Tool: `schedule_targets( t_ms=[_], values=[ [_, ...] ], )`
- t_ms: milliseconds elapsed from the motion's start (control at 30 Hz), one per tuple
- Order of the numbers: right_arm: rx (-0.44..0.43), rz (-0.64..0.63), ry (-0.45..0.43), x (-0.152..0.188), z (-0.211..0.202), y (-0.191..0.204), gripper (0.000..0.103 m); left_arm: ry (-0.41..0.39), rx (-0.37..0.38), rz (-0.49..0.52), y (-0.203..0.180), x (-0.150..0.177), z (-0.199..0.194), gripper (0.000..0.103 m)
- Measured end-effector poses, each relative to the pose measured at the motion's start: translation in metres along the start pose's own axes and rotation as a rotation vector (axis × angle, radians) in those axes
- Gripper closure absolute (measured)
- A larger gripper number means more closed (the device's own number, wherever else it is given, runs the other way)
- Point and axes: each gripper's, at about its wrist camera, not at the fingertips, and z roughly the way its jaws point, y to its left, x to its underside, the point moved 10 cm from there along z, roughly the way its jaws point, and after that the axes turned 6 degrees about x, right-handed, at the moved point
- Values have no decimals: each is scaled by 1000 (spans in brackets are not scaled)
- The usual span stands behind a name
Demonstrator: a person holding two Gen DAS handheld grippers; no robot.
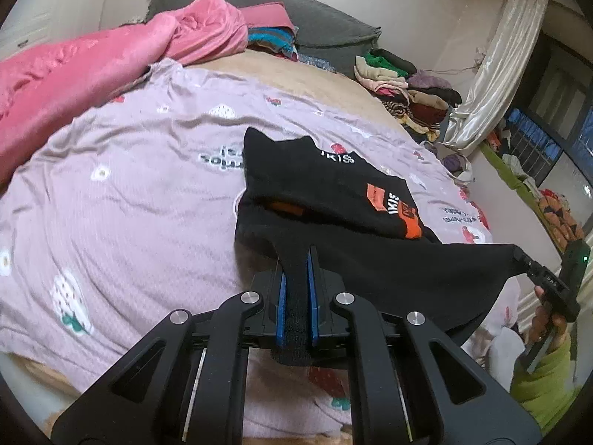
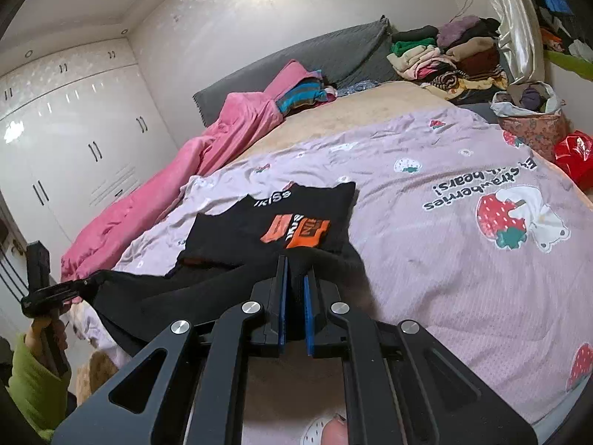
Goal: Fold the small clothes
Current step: 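Lift the held hem with both grippers and fold it toward the collar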
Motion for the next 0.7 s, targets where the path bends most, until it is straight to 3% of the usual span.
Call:
schedule_targets(
  t_ms=[700],
  values=[
    [75,7,-35,-41,30,-9,96,-24,-47,49,4,-46,20,100]
  ],
)
